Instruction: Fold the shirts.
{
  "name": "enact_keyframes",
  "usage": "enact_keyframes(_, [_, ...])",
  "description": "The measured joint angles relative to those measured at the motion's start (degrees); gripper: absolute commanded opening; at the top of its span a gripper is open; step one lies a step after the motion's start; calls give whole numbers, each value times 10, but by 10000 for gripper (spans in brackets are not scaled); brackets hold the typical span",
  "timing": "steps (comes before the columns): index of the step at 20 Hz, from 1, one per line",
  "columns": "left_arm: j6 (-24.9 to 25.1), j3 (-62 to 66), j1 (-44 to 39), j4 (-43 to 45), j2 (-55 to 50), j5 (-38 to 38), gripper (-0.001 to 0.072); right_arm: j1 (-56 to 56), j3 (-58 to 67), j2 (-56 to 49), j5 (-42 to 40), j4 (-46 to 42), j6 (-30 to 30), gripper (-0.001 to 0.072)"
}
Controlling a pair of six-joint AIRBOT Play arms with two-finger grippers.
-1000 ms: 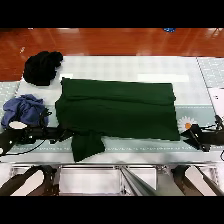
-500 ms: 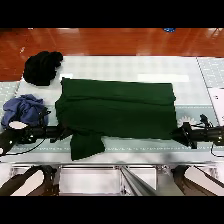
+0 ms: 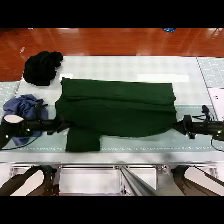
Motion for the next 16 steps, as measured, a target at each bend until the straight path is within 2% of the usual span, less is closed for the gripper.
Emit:
enact_keyframes(4, [-12, 94, -1, -1, -17, -3, 21, 25, 56, 9, 24, 36, -8, 26])
enact_keyframes(7, [-23, 173, -13, -1, -68, -4, 21, 66, 107, 9, 3, 48, -6, 26])
enact_keyframes(12, [-41, 331, -44, -1, -210, -5, 21, 126, 212, -48, -44, 56, 6, 26])
enact_keyframes(16, [-78, 471, -56, -1, -334, -24, 21, 153, 287, -128, -70, 58, 15, 26])
